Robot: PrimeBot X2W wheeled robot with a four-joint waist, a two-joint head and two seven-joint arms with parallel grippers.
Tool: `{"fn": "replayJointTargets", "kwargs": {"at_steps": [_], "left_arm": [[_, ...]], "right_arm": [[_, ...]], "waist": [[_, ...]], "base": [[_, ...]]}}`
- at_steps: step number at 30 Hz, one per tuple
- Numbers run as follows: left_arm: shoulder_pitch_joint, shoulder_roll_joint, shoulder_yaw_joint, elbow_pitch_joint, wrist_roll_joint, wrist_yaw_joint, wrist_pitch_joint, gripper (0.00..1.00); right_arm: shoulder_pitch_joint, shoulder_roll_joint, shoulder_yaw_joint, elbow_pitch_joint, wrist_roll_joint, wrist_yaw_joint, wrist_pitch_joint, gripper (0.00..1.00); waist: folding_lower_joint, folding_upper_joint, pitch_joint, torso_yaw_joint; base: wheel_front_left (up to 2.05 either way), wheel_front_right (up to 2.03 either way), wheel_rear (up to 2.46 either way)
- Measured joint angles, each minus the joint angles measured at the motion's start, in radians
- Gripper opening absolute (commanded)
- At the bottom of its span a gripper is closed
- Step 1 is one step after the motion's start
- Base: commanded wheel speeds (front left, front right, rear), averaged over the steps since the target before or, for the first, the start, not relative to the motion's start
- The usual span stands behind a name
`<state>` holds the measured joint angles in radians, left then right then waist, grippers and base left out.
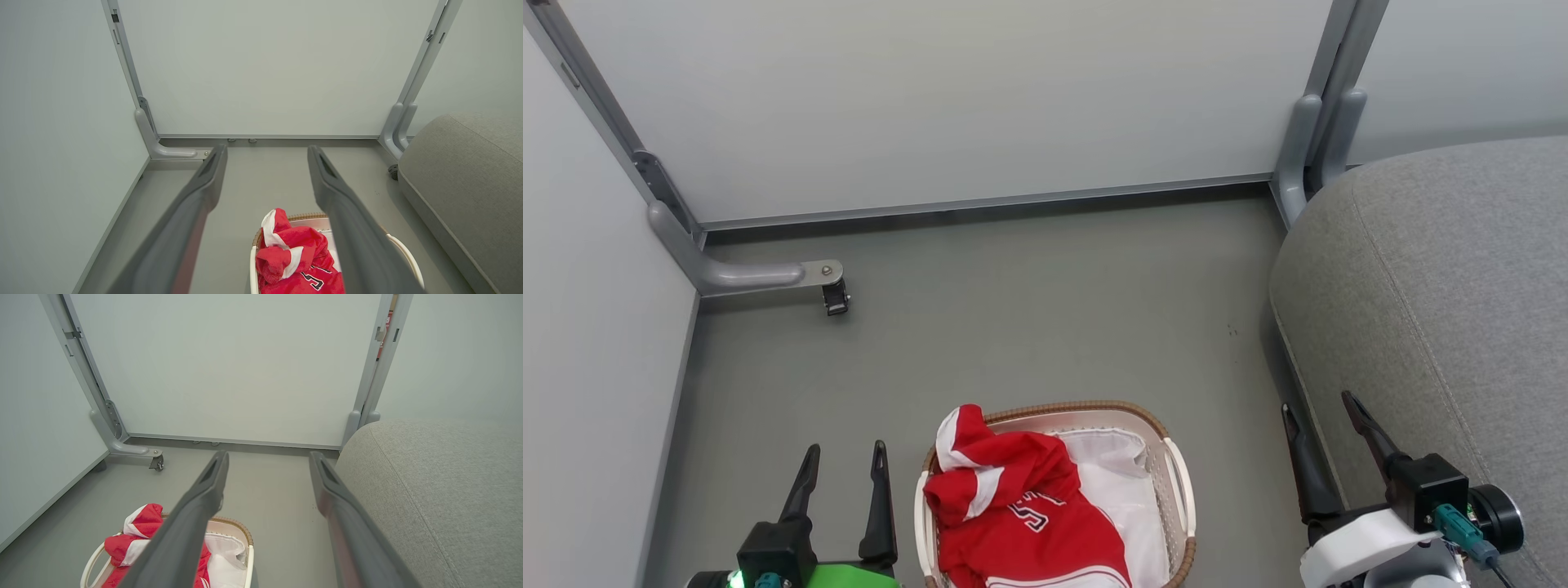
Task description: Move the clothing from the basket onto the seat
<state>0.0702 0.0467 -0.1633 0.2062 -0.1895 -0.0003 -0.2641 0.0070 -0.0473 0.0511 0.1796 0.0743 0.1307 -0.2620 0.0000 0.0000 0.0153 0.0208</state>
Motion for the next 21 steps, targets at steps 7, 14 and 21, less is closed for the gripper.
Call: {"fn": "replayJointTargets", "kwargs": {"at_steps": [7, 14, 21], "left_arm": [[0.000, 0.000, 0.000, 0.003, 0.000, 0.000, 0.000, 1.00], [0.000, 0.000, 0.000, 0.002, 0.000, -0.001, 0.000, 1.00], [-0.005, 0.000, 0.000, -0.004, 0.007, -0.004, 0.000, 1.00]], "right_arm": [[0.001, 0.000, -0.001, 0.001, 0.000, 0.000, 0.000, 1.00], [0.001, 0.000, -0.001, 0.002, 0.001, 0.000, 0.000, 1.00], [-0.007, 0.000, -0.002, -0.010, 0.001, 0.000, 0.000, 1.00]], "waist": [[0.0000, 0.0000, 0.003, 0.000], [0.0000, 0.0000, 0.009, 0.000], [0.0000, 0.0000, 0.039, -0.005]], "base": [[0.00, 0.00, 0.00], [0.00, 0.00, 0.00], [0.00, 0.00, 0.00]]}}
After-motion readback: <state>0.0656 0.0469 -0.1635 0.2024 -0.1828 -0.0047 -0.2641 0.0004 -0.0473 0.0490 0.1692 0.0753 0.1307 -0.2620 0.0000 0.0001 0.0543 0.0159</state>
